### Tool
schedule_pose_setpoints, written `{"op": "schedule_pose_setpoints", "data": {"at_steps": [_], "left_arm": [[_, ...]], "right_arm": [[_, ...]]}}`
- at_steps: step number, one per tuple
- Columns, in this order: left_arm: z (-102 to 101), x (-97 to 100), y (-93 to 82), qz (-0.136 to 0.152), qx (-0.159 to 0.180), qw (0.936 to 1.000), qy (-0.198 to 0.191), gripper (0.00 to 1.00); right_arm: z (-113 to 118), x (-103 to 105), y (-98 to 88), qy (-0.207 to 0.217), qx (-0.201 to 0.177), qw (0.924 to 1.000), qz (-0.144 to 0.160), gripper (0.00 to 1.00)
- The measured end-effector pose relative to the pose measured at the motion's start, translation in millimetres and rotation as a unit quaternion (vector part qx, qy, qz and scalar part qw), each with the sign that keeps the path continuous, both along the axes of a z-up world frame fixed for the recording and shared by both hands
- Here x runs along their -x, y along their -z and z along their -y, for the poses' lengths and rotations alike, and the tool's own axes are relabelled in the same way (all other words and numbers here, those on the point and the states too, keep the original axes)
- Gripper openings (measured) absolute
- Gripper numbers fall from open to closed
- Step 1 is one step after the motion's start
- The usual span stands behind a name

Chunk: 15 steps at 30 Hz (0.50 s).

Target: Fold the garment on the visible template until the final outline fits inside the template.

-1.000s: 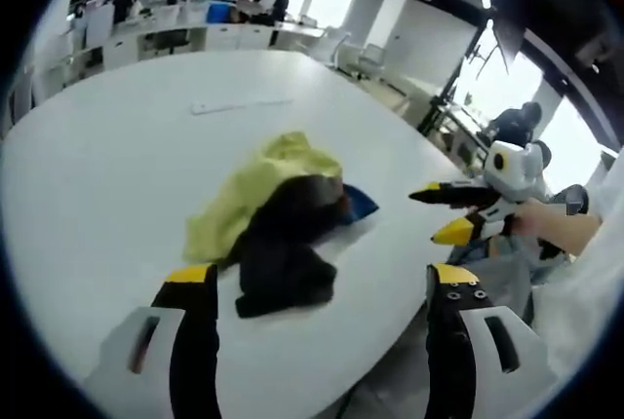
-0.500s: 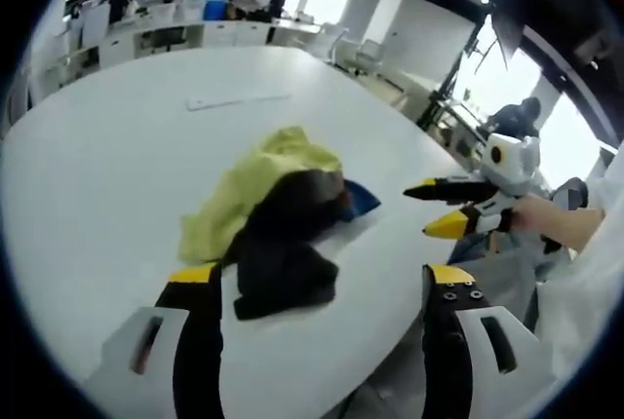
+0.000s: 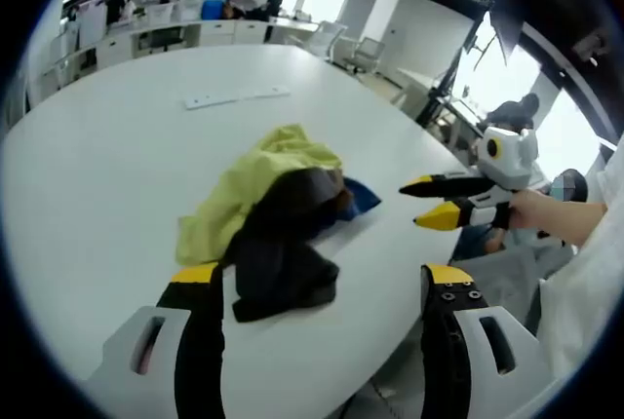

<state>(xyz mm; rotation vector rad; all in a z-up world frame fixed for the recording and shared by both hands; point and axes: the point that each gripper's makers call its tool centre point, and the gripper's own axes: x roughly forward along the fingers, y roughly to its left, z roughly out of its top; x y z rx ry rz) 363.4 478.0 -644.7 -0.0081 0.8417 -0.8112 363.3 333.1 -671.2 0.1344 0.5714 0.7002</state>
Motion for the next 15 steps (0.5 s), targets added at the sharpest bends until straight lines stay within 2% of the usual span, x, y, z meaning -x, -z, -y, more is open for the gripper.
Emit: {"op": "schedule_pose_setpoints", "data": {"at_steps": [15], "left_arm": [[-1.7,-1.4,7.8,0.000,-0.012,0.9999,0.006,0.79]], "right_arm": [[-10.4,-10.3,8.4,0.008,-0.010,0.9999,-0.010,0.38]]}}
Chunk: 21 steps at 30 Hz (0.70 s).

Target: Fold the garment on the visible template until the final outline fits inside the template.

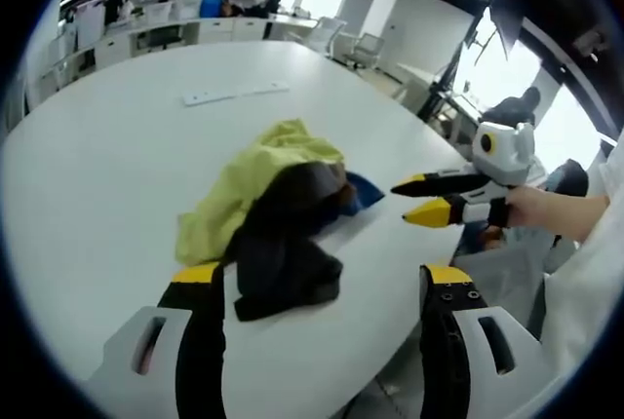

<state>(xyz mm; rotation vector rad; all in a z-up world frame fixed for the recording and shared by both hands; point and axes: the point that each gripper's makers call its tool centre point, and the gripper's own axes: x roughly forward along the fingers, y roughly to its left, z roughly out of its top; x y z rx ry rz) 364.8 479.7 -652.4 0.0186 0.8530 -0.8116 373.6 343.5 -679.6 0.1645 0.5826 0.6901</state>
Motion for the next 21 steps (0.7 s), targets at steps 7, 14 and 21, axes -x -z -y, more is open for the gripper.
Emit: {"op": "schedule_pose_setpoints", "data": {"at_steps": [7,14,21], "left_arm": [[2.1,-2.7,2.7,0.004,-0.006,0.9999,0.008,0.76],[0.8,-5.8,4.7,0.004,-0.011,0.9999,0.006,0.74],[-2.9,-8.4,10.0,0.001,-0.018,0.9998,0.002,0.71]], "right_arm": [[-4.2,-7.6,5.1,0.001,-0.001,1.0000,-0.008,0.36],[-9.3,-12.4,10.5,0.003,-0.003,0.9999,-0.016,0.35],[-11.9,-18.8,16.9,0.012,-0.004,0.9996,-0.026,0.34]]}}
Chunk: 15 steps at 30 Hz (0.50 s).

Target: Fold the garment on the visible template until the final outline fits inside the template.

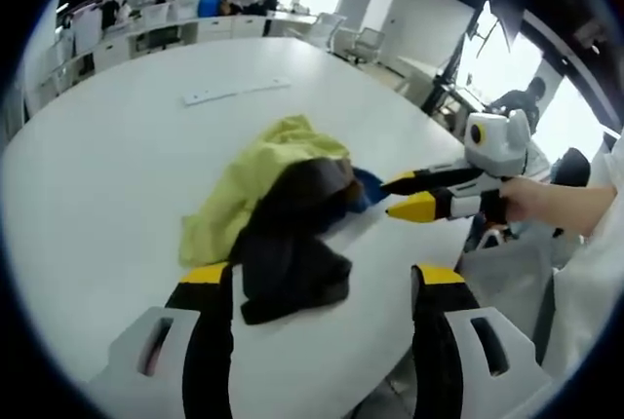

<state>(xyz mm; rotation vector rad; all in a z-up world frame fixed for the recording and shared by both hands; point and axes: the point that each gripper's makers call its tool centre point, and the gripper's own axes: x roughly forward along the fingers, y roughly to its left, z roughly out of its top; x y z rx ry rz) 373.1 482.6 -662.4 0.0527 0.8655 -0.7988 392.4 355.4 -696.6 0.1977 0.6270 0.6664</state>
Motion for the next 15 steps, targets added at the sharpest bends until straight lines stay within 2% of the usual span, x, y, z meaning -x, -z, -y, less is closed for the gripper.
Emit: {"op": "schedule_pose_setpoints", "data": {"at_steps": [9,15], "left_arm": [[0.5,-1.8,2.5,-0.001,-0.005,1.0000,0.002,0.69],[-0.3,-3.8,4.5,-0.001,-0.005,1.0000,-0.002,0.67]], "right_arm": [[-1.1,-7.3,10.6,0.013,0.016,0.9995,-0.024,0.32],[-5.0,-11.8,13.1,0.012,0.022,0.9994,-0.025,0.30]]}}
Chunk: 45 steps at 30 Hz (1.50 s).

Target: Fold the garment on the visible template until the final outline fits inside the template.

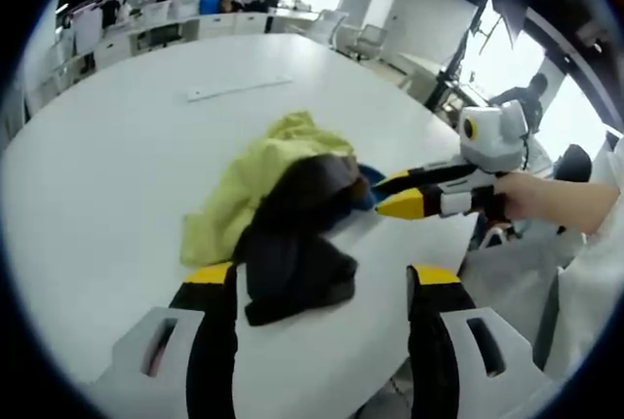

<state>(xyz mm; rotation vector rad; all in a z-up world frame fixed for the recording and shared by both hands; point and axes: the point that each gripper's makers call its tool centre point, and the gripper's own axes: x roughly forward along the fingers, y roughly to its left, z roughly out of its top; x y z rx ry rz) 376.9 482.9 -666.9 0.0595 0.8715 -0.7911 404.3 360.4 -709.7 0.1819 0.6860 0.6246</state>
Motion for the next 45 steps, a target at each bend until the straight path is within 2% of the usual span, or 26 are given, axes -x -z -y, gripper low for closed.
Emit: {"op": "schedule_pose_setpoints", "data": {"at_steps": [22,27,33,37,45], "left_arm": [[0.9,-1.1,7.6,-0.007,-0.007,0.9999,0.002,0.65],[2.1,-2.1,9.4,-0.008,-0.005,1.0000,0.001,0.64],[4.6,-5.4,11.5,-0.008,-0.009,0.9999,0.008,0.64],[8.3,-8.7,10.6,-0.005,-0.008,0.9999,0.012,0.63],[15.5,-12.1,10.8,-0.001,-0.010,0.9996,0.025,0.63]], "right_arm": [[-3.6,-8.6,21.3,0.015,0.036,0.9988,-0.030,0.21],[-3.0,-11.5,24.9,0.022,0.045,0.9981,-0.035,0.16],[-2.3,-11.6,24.9,0.024,0.045,0.9981,-0.036,0.11],[-1.6,-8.6,23.8,0.025,0.035,0.9983,-0.040,0.02],[3.4,-7.2,17.9,0.024,0.034,0.9987,-0.028,0.02]]}}
